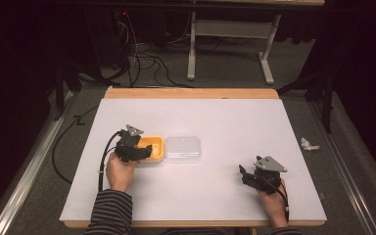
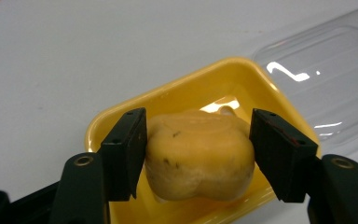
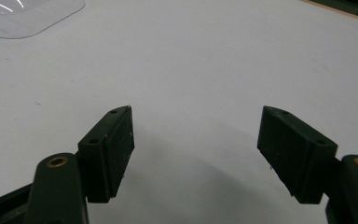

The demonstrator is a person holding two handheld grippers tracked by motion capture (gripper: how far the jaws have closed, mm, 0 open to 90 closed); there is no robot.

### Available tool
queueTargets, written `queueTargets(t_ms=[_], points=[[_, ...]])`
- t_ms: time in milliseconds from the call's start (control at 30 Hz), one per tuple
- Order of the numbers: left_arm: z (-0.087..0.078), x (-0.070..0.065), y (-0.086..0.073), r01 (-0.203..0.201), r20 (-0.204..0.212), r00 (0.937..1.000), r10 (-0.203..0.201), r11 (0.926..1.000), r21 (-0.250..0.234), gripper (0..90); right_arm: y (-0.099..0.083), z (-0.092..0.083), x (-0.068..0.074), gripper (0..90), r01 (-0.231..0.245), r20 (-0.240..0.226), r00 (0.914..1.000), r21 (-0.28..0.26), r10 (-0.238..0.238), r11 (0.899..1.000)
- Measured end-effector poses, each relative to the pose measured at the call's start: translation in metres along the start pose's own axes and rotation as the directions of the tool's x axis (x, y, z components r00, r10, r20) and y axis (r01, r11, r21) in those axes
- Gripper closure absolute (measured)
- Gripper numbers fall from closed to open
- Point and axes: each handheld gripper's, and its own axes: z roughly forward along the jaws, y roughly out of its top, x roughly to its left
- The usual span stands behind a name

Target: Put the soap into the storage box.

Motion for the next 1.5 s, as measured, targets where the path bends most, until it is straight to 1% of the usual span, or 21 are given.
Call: queueTargets(t_ms=[67,100,167,200,433,533,633,667,700,733,800,833,867,900,1067,1100,1267,1300,1367,1400,1500], points=[[0.002,0.006,-0.008,-0.018,-0.028,0.9994,0.019,0.9994,0.031,39.9,0.000,0.000,0.000,27.5,0.002,-0.002,1.0000,0.003,-0.002,1.000],[0.002,0.006,-0.008,-0.018,-0.028,0.9994,0.019,0.9994,0.031,39.4,0.000,0.000,0.000,27.5,0.002,-0.002,1.0000,0.003,-0.002,1.000],[0.003,0.010,-0.011,0.014,-0.019,0.9997,-0.013,0.9997,0.022,38.7,0.000,0.000,0.000,27.5,0.001,-0.003,1.0000,0.007,-0.001,1.000],[0.004,0.011,-0.011,0.016,-0.019,0.9997,-0.016,0.9997,0.020,38.7,0.000,0.000,0.000,27.5,0.000,-0.001,1.0000,0.004,0.000,1.000],[0.004,0.010,-0.011,0.005,-0.019,0.9998,-0.005,0.9998,0.020,38.6,0.000,0.000,0.000,27.5,-0.001,-0.002,1.0000,0.009,0.001,1.000],[0.001,0.009,-0.010,0.016,-0.006,0.9999,-0.016,0.9999,0.006,36.5,0.000,0.000,0.001,27.5,0.000,0.000,1.0000,0.007,0.000,1.000],[-0.008,0.003,-0.007,0.012,0.032,0.9994,-0.011,0.9997,-0.021,35.3,0.000,0.000,0.001,27.5,0.000,0.001,1.0000,0.008,0.000,1.000],[-0.008,0.003,-0.007,0.012,0.032,0.9994,-0.011,0.9997,-0.021,35.0,0.000,0.000,0.001,27.5,0.000,0.001,1.0000,0.008,0.000,1.000],[-0.012,-0.001,-0.007,0.008,0.051,0.9987,-0.007,0.9994,-0.033,34.8,0.000,0.000,0.001,27.5,0.003,0.000,1.0000,0.010,-0.003,1.000],[-0.012,-0.001,-0.007,0.008,0.051,0.9987,-0.007,0.9994,-0.033,34.5,0.000,0.000,0.001,27.5,0.003,0.000,1.0000,0.010,-0.003,1.000],[-0.016,-0.005,-0.008,-0.003,0.064,0.9980,0.006,0.9992,-0.039,34.3,0.000,0.000,0.001,27.5,0.000,0.000,1.0000,0.010,0.000,1.000],[-0.019,-0.008,-0.008,-0.002,0.078,0.9970,0.006,0.9991,-0.041,34.1,0.000,0.000,0.001,27.5,0.000,0.000,1.0000,0.010,0.000,1.000],[-0.019,-0.008,-0.008,-0.002,0.078,0.9970,0.006,0.9991,-0.041,34.1,0.000,0.000,0.001,27.5,0.000,0.000,1.0000,0.010,0.000,1.000],[-0.021,-0.011,-0.009,-0.004,0.091,0.9958,0.008,0.9992,-0.039,34.1,0.000,0.000,0.001,27.5,0.000,0.000,1.0000,0.010,0.000,1.000],[-0.023,-0.016,-0.012,-0.010,0.112,0.9937,0.013,0.9996,-0.026,33.4,0.000,0.000,0.001,27.5,-0.001,0.001,1.0000,0.009,0.001,1.000],[-0.025,-0.019,-0.013,-0.002,0.123,0.9923,0.004,0.9998,-0.021,32.8,0.000,0.000,0.001,27.5,-0.001,0.001,1.0000,0.009,0.001,1.000],[-0.028,-0.023,-0.015,0.007,0.142,0.9898,-0.005,0.9998,-0.017,31.3,0.000,0.000,0.001,27.5,0.000,0.000,1.0000,0.010,0.000,1.000],[-0.029,-0.025,-0.015,0.006,0.148,0.9889,-0.004,0.9999,-0.015,31.3,0.000,0.000,0.001,27.5,0.000,0.000,1.0000,0.010,0.000,1.000],[-0.032,-0.029,-0.016,0.020,0.171,0.9851,-0.019,0.9998,-0.008,30.6,0.000,0.000,0.001,27.5,0.000,0.000,1.0000,0.011,0.000,1.000],[-0.032,-0.029,-0.016,0.020,0.171,0.9851,-0.019,0.9998,-0.008,30.5,0.000,0.000,0.001,27.5,0.000,0.000,1.0000,0.011,0.000,1.000],[-0.035,-0.034,-0.017,0.030,0.192,0.9809,-0.030,0.9995,0.002,29.9,0.000,0.000,0.001,27.5,0.000,0.001,1.0000,0.009,0.000,1.000]])
